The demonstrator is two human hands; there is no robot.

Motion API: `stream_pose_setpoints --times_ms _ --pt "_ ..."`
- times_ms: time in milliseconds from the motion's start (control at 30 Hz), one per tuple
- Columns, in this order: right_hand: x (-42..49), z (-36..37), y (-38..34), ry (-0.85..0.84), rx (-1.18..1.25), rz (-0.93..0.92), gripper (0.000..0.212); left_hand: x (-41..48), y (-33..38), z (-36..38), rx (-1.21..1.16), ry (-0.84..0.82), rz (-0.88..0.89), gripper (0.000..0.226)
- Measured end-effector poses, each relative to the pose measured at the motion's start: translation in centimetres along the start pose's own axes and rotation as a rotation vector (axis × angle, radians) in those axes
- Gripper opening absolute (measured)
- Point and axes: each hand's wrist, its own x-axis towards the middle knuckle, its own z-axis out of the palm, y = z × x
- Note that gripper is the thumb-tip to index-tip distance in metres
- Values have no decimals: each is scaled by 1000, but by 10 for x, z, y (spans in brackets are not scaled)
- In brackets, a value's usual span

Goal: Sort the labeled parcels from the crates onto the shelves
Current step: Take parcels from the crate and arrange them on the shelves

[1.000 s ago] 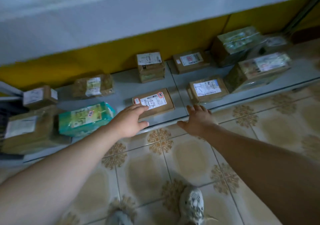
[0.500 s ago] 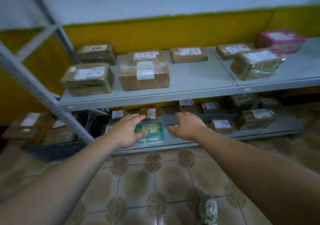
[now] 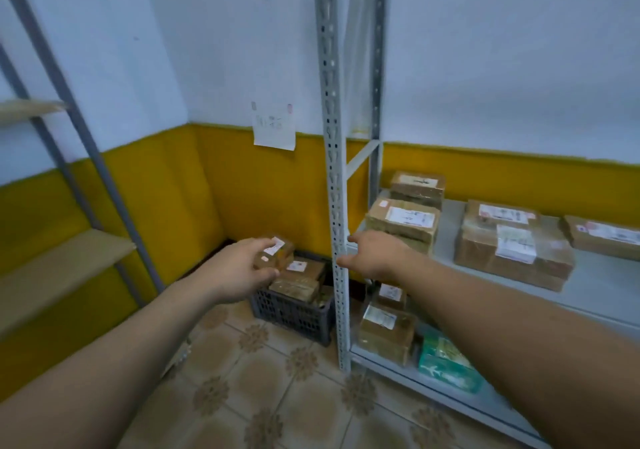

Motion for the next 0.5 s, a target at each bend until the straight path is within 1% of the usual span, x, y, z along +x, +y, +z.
stream_pose_setpoints --times_ms 133,333,500 --pt "52 3 -26 -41 -29 -88 71 23 -29 -2 -38 -18 -99 65" --pt "139 7 -38 -99 6 -163 64 82 -54 7 -86 -29 -198 64" --pt "208 17 -57 -144 6 -206 72 119 -88 7 -142 -59 -238 59"
